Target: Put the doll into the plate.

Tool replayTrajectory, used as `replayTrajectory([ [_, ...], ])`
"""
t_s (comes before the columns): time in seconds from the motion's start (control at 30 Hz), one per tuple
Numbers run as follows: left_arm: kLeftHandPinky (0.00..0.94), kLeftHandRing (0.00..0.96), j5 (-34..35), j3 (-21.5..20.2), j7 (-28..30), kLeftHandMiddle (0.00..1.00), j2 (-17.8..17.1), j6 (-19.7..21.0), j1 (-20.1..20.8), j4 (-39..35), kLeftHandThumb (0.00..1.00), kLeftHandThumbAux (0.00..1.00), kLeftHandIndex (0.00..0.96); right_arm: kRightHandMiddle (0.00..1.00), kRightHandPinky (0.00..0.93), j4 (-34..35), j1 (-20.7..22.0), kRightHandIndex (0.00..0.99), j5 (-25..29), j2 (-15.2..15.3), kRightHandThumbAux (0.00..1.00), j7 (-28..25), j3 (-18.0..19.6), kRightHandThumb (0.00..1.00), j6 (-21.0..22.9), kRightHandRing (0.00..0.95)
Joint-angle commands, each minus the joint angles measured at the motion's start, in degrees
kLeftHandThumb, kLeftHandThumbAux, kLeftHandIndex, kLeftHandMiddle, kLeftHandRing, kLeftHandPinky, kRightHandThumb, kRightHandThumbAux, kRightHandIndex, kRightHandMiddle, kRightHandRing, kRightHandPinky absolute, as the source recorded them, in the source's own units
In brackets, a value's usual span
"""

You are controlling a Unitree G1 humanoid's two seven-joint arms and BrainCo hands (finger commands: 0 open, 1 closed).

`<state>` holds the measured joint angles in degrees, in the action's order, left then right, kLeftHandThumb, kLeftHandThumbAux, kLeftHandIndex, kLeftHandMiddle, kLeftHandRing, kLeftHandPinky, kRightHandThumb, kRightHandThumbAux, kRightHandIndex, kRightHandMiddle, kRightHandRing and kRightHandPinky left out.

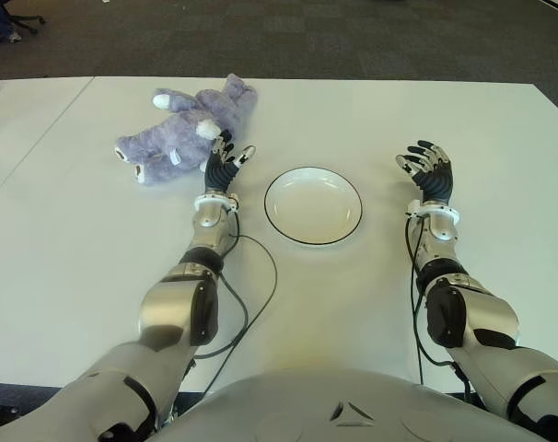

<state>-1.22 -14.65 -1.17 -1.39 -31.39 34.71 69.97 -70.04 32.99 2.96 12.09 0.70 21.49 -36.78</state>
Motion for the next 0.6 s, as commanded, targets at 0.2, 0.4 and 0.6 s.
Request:
replayTrajectory([
  [0.2, 0.058, 0.056, -0.2, 0.0, -1.1, 0.06, 1.3, 7.9, -11.5, 7.6, 0.0, 0.644, 0.026, 0.335, 0.379, -7.1, -11.5, 0.255, 1.2, -5.8, 0.853, 0.4, 0.6, 0.201, 8.2, 0.363],
  [0.4, 0.055, 0.055, -0.2, -0.1, -0.9, 0.061, 1.3, 7.9, -11.5, 7.6, 0.0, 0.639, 0.035, 0.335, 0.373, -7.1, -11.5, 0.254, 1.3, -5.9, 0.849, 0.3, 0.7, 0.2, 8.2, 0.366],
  [0.6, 0.08, 0.06, -0.3, 0.0, -1.1, 0.065, 1.4, 7.7, -11.5, 7.5, 0.0, 0.634, 0.04, 0.332, 0.38, -7.2, -11.5, 0.254, 1.3, -5.8, 0.845, 0.3, 0.7, 0.186, 8.4, 0.36],
])
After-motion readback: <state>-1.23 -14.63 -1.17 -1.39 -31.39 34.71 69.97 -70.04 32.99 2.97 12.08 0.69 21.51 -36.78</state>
